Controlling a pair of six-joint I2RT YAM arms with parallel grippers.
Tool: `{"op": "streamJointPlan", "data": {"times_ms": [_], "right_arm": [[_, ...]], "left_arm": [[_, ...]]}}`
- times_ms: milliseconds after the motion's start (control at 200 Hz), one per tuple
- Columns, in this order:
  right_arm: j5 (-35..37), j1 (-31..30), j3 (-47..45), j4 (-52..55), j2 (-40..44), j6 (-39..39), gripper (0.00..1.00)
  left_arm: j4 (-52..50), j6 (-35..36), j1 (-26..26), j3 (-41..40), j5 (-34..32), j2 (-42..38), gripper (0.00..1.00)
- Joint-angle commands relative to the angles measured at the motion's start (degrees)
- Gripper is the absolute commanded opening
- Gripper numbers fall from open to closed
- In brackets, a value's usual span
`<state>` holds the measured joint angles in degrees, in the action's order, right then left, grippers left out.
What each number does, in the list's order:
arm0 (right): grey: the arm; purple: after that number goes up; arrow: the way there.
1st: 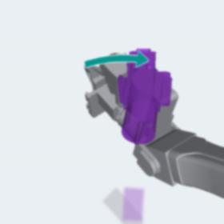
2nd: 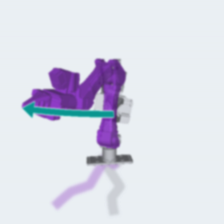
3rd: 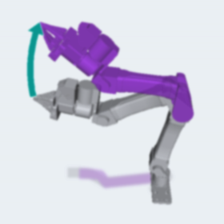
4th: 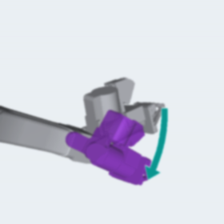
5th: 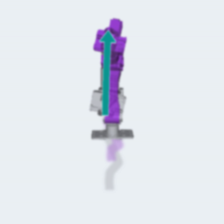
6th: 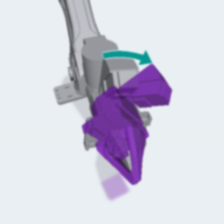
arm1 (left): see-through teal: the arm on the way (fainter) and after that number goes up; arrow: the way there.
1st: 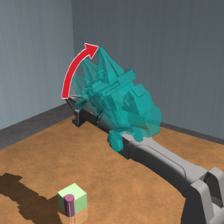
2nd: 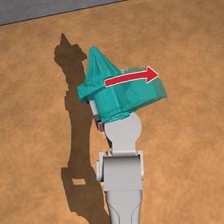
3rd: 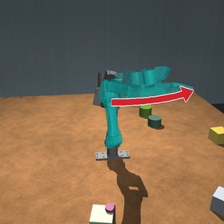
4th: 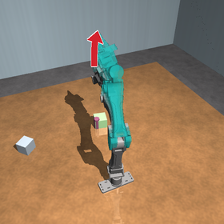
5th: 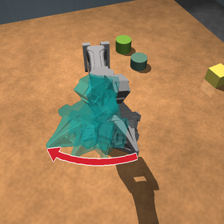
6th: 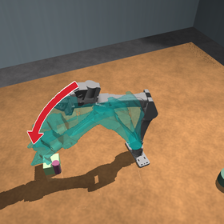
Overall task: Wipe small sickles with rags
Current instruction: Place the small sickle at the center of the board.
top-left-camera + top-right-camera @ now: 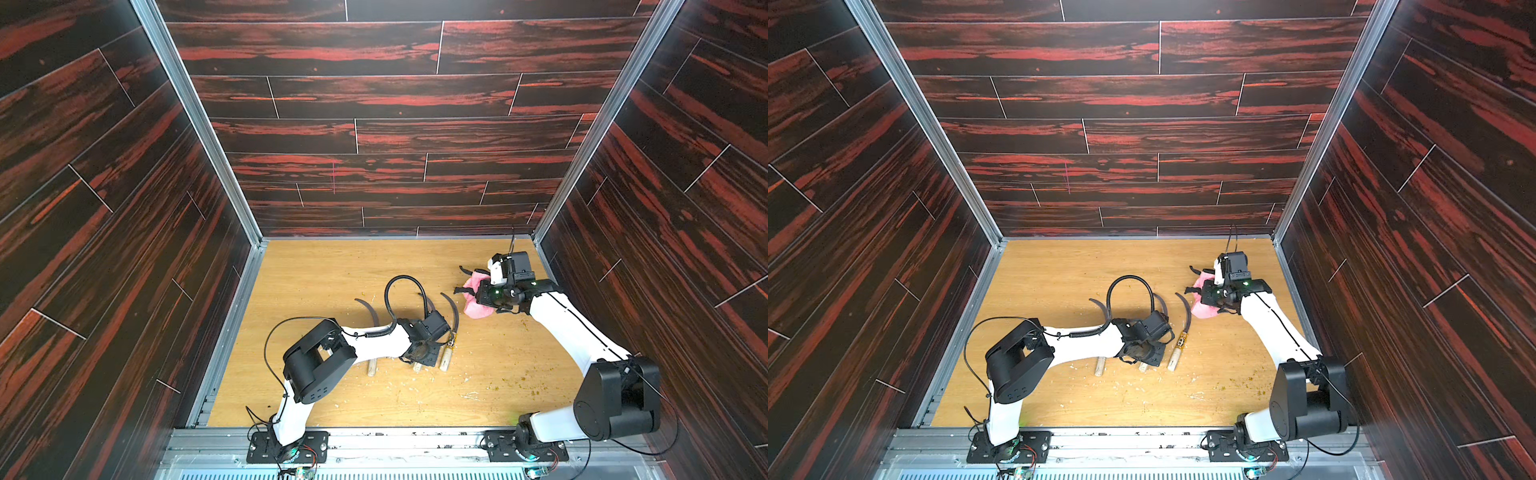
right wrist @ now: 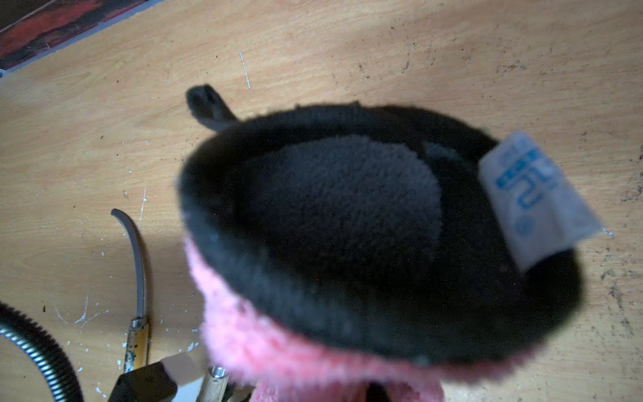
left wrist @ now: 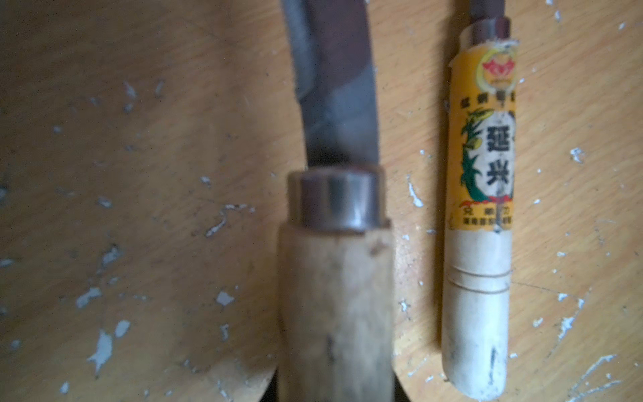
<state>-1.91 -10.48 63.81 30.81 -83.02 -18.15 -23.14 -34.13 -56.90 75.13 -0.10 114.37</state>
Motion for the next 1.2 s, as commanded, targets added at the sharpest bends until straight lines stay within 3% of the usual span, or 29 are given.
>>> {"op": "streamJointPlan", "data": {"times_ms": [0, 366, 631, 1002, 1197], "right_arm": [[-0.9, 0.2, -0.2, -0.1, 2.4, 0.6, 0.0], [-0.6, 0.4, -0.8, 0.2, 3.4, 0.9, 0.0], [-0.5, 0.4, -1.4, 0.6, 4.5, 0.9, 0.0], [-2.6, 0.3, 0.0, 1.7, 5.5, 1.2, 0.0], [-3.7, 0.4, 0.8, 2.9, 5.4, 1.6, 0.0]], "left_arm": [[-2.6, -0.6, 0.2, 1.3, 0.1, 1.4, 0.21], [-2.5, -0.8, 0.5, 1.2, 0.4, 1.3, 0.32], [-2.8, -0.9, 0.6, 1.1, 0.2, 0.4, 0.34], [-6.3, -0.7, 1.5, -0.7, -6.7, -10.5, 0.56], [-9.3, -0.5, 1.9, -1.1, -10.5, -14.9, 0.58]]}}
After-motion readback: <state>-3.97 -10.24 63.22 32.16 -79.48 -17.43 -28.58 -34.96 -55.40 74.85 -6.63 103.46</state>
